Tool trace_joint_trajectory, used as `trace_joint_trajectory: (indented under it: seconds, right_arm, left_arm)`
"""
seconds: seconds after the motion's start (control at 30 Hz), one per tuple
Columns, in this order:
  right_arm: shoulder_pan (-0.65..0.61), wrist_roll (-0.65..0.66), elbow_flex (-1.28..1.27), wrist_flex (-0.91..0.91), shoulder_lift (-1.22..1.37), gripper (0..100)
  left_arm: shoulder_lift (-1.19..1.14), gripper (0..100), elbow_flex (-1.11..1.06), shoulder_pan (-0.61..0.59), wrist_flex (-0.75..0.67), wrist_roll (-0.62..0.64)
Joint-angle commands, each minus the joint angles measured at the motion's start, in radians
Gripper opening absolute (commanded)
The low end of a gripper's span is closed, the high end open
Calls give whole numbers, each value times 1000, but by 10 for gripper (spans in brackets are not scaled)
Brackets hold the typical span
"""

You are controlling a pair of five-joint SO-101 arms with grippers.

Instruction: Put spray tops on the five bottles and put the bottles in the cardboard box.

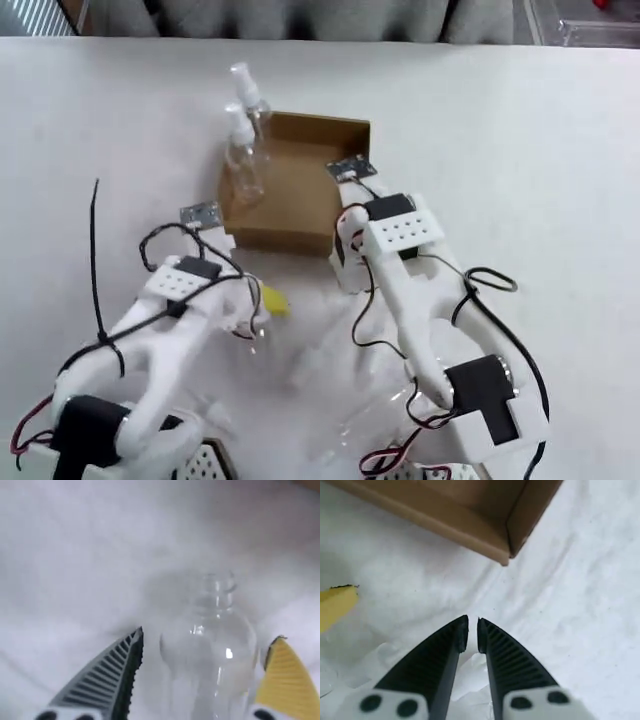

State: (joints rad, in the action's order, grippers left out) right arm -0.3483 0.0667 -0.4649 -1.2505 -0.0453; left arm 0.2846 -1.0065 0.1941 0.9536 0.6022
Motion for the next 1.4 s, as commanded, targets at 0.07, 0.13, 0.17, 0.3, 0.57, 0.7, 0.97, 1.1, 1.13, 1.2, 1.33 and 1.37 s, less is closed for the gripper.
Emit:
trace_joint_trajectory:
  seconds: [0.07,0.13,0.17,0.3,0.57,0.7,0.97,1.1,1.13,1.2,1.33,1.37]
  right_arm:
    - [10,11,43,-5,-8,16]
    - [10,12,43,-5,-8,16]
    - [8,12,43,-5,-8,16]
    - [8,12,44,-5,-8,18]
    - [10,12,44,-5,-8,18]
    - [10,12,44,-10,-8,17]
    - [-13,2,48,-58,-22,17]
    - [-117,-31,25,-90,-73,17]
    - [-150,-52,11,-91,-91,17]
    - [-220,-71,-25,-88,-134,17]
    - [-375,-69,-115,-51,-249,17]
    - [-414,-69,-143,-38,-285,17]
  left_arm:
    - [-5,369,63,-5,-5,38]
    - [-5,369,60,-7,-38,38]
    - [-7,369,58,-7,-48,38]
    - [-8,273,58,4,-48,35]
    - [-5,78,83,-54,-91,-14]
    - [-5,21,143,-179,-91,-6]
    - [-7,22,239,-452,-92,44]
    - [-13,22,256,-595,-170,84]
    - [-13,22,255,-630,-192,100]
    - [-15,22,258,-687,-218,112]
    - [-15,22,261,-773,-258,112]
    - [-15,22,273,-796,-261,112]
